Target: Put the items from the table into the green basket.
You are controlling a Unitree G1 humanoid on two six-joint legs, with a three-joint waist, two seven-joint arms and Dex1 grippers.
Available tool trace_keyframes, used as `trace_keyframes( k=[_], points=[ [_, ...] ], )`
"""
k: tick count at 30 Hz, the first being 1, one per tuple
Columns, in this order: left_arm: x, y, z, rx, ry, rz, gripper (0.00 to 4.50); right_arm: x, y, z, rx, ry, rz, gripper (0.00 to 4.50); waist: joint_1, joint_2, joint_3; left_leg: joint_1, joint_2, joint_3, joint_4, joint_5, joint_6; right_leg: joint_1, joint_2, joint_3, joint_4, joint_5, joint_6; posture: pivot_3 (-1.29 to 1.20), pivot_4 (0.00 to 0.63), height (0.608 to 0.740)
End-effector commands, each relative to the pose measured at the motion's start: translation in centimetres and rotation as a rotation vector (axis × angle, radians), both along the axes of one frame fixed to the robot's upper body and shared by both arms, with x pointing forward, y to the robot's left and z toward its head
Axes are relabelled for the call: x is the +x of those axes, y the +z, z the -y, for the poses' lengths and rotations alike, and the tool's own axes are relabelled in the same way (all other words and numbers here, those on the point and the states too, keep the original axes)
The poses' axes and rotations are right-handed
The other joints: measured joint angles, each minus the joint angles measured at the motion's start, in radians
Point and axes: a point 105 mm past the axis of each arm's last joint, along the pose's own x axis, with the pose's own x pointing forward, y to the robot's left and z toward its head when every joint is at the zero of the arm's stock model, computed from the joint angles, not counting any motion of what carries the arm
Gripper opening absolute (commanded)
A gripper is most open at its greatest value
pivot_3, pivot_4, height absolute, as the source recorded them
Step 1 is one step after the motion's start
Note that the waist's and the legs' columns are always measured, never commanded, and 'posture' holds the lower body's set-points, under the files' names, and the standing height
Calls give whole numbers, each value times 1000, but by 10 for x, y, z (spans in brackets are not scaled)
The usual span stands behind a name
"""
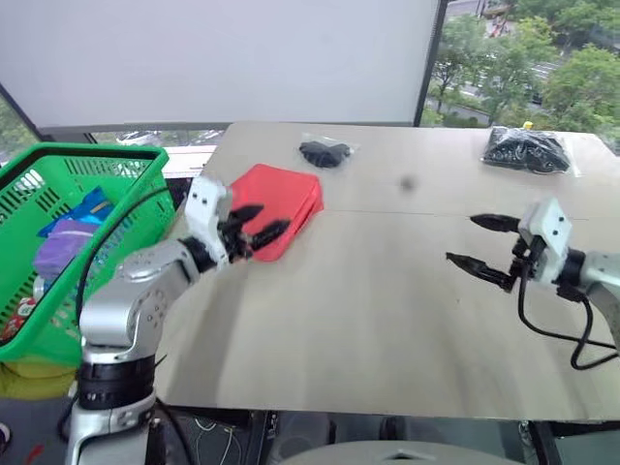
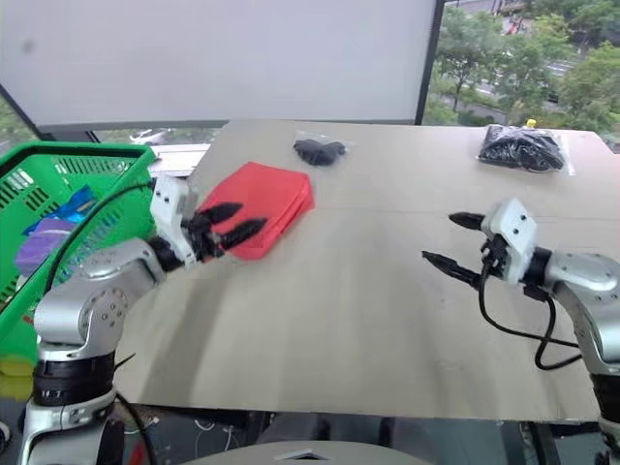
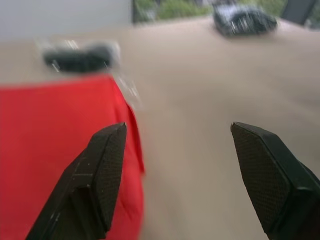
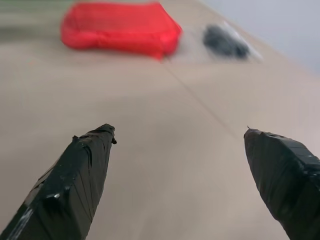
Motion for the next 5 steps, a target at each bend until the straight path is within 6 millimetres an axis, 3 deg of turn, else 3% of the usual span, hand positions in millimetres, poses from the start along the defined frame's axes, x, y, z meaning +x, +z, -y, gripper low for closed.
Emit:
trace_keyframes(
  k=[1, 5],
  points=[
    [-16, 3, -9, 36, -33, 2, 3422, -11, 14, 19, -43, -69, 71, 4500, -14, 2, 0, 2, 0, 0, 0, 0, 1, 2, 0, 0, 0, 0, 0, 74, 0, 740],
    [-28, -10, -13, 66, -53, -37, 3422, -16, 10, 32, -47, -136, 70, 4500, -36, 7, 3, 6, 0, 0, 0, -1, 2, 13, 0, 0, -2, 0, 1, 55, 0, 740]
  ],
)
